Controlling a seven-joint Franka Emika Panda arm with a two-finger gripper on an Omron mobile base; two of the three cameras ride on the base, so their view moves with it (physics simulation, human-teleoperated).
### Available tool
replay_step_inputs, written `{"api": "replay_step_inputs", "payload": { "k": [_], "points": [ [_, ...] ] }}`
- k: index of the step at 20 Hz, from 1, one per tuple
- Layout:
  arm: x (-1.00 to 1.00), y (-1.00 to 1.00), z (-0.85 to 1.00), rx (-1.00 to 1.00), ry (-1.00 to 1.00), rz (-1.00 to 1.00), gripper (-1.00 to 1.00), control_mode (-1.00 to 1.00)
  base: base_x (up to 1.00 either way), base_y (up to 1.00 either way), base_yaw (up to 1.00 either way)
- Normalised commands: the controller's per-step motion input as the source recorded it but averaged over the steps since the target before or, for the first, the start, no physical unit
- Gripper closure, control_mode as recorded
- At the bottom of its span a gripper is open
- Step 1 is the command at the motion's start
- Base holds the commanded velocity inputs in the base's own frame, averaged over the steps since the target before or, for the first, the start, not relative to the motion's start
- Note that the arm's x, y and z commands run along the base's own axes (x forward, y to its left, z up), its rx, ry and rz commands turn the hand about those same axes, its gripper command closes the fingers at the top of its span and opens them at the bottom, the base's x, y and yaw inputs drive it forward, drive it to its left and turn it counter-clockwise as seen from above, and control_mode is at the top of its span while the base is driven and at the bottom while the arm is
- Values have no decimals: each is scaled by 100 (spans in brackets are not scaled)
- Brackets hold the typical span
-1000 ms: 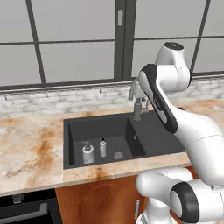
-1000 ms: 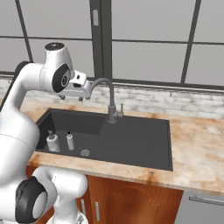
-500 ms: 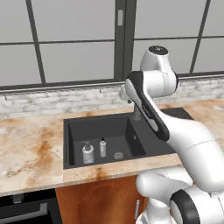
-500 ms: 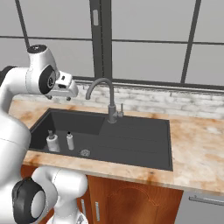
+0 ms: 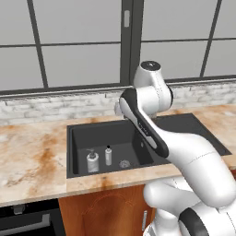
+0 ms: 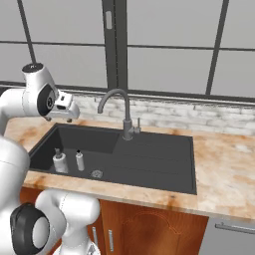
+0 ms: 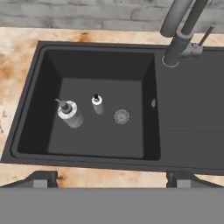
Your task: Pick up the soap dispenser and soap dispenser from the sink, and place them back in the cabinet, and close the cabinet doors.
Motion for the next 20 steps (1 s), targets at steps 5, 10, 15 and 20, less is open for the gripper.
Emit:
{"api": "replay_step_inputs", "payload": {
  "k": [5, 10, 15, 20],
  "points": [
    [14, 10, -59, 2, 0, 0, -100, -100, 0, 0, 0],
    [32, 7, -71, 0, 0, 0, -100, -100, 0, 0, 0],
    [38, 10, -74, 0, 0, 0, -100, -100, 0, 0, 0],
    [44, 4, -51, 2, 0, 1, -100, -100, 0, 0, 0]
  ]
}}
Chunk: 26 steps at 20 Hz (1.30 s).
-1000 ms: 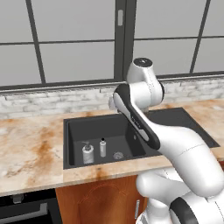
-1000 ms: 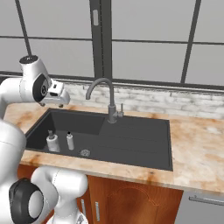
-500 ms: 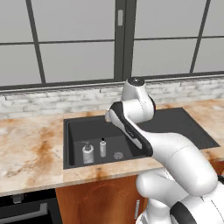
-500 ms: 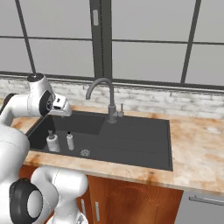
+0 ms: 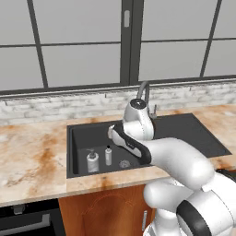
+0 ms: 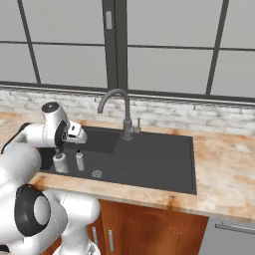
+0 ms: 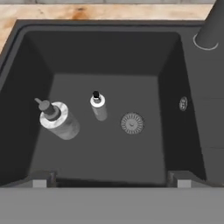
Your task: Pick up the soap dispenser and soap dispenser from the sink, and place them back in the cabinet, and close the cabinet doors.
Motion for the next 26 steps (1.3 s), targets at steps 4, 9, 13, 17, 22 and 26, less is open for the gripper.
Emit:
{"api": "replay_step_inputs", "payload": {
  "k": [4, 9, 13, 17, 22, 26],
  "points": [
    [47, 1, -45, 1, 0, 5, -100, -100, 0, 0, 0],
    [35, 4, -21, 0, 0, 4, -100, -100, 0, 0, 0],
    [35, 10, -24, 0, 0, 5, -100, -100, 0, 0, 0],
    [28, 7, -29, 0, 0, 6, -100, -100, 0, 0, 0],
    [26, 13, -29, 0, 0, 4, -100, -100, 0, 0, 0],
    [29, 19, -29, 0, 0, 2, -100, -100, 0, 0, 0]
  ]
}}
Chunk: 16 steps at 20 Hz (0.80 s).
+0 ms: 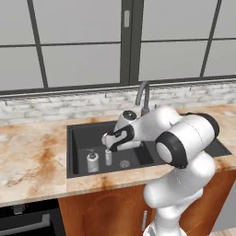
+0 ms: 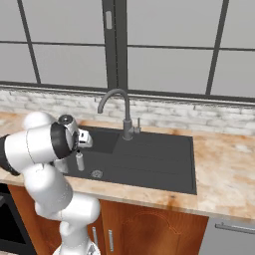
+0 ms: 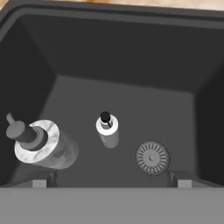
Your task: Pick up the soap dispenser and soap dispenser from the sink, and place them back in the cabinet, and close the cabinet doors.
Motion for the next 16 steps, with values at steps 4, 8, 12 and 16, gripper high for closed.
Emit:
{"api": "replay_step_inputs", "payload": {
  "k": [4, 8, 12, 16],
  "points": [
    [23, 4, -23, 0, 0, 3, -100, -100, 0, 0, 0],
    [22, 13, -28, 0, 0, 2, -100, -100, 0, 0, 0],
    [20, 16, -26, 0, 0, 0, -100, -100, 0, 0, 0],
    [21, 13, -23, 0, 1, 0, -100, -100, 0, 0, 0]
  ]
}}
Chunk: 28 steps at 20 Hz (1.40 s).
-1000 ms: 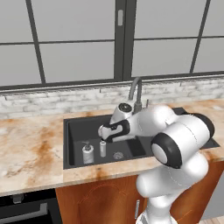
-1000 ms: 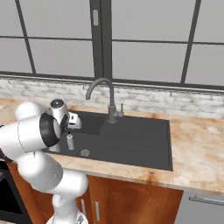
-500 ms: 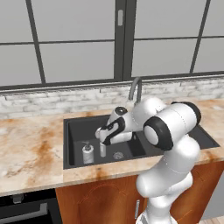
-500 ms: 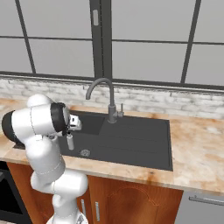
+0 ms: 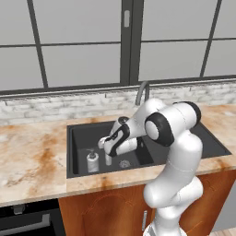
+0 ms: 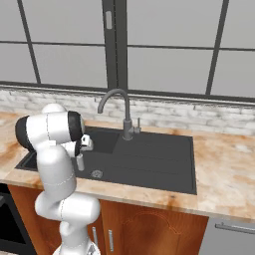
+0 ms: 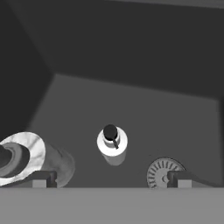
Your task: Pick up the soap dispenser and soap dispenser from the sink, and place them back in the cabinet, and close the cabinet doors.
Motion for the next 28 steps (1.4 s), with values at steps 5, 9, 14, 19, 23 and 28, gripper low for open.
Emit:
{"api": "replay_step_inputs", "payload": {
  "k": [5, 9, 14, 19, 23, 28],
  "points": [
    [23, 7, -21, 0, 0, 0, -100, -100, 0, 0, 0],
    [19, 10, -20, 0, 2, 0, -100, -100, 0, 0, 0],
    [23, 9, -16, 0, 1, 0, -100, -100, 0, 0, 0],
    [17, 8, -20, 0, 1, 1, -100, -100, 0, 0, 0],
    [10, 6, -20, 0, 3, 2, -100, -100, 0, 0, 0],
    [5, 1, -13, 0, 4, 3, -100, -100, 0, 0, 0]
  ]
}}
